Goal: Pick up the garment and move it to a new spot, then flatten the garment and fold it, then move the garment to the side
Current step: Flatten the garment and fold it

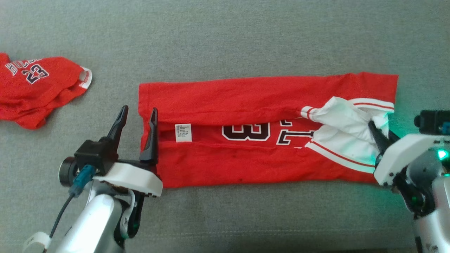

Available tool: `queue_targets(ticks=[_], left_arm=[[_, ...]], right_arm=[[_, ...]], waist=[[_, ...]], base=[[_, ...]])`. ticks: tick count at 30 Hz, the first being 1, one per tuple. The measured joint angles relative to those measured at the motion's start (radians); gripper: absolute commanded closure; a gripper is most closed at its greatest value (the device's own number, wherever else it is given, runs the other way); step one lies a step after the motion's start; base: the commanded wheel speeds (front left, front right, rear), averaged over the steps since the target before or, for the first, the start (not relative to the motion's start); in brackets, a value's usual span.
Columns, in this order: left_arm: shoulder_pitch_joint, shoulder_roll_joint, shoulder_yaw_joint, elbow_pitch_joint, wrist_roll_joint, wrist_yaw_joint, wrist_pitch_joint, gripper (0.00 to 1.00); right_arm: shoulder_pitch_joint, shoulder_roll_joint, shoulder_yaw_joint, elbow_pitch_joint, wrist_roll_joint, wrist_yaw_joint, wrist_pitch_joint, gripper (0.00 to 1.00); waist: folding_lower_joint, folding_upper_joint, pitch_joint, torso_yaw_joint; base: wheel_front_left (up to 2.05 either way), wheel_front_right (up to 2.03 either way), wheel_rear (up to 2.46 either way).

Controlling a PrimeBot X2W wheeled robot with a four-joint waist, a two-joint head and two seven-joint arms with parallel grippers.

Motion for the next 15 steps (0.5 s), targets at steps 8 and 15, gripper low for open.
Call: queue_targets(ticks=[8, 15], left_arm=[[0.001, 0.0, 0.003, 0.002, 0.0, -0.001, 0.0, 0.0], [0.003, 0.0, 0.003, 0.002, 0.0, -0.001, -0.001, 0.0]], right_arm=[[0.051, -0.005, -0.04, -0.036, -0.021, 0.0, -0.038, 1.0], [0.058, -0.056, -0.082, -0.053, -0.048, 0.0, -0.05, 1.0]], waist=[[-0.0001, 0.0, -0.029, -0.021], [-0.0001, 0.0, -0.053, -0.028]], base=[[0.0, 0.0, 0.0], [0.0, 0.0, 0.0]])
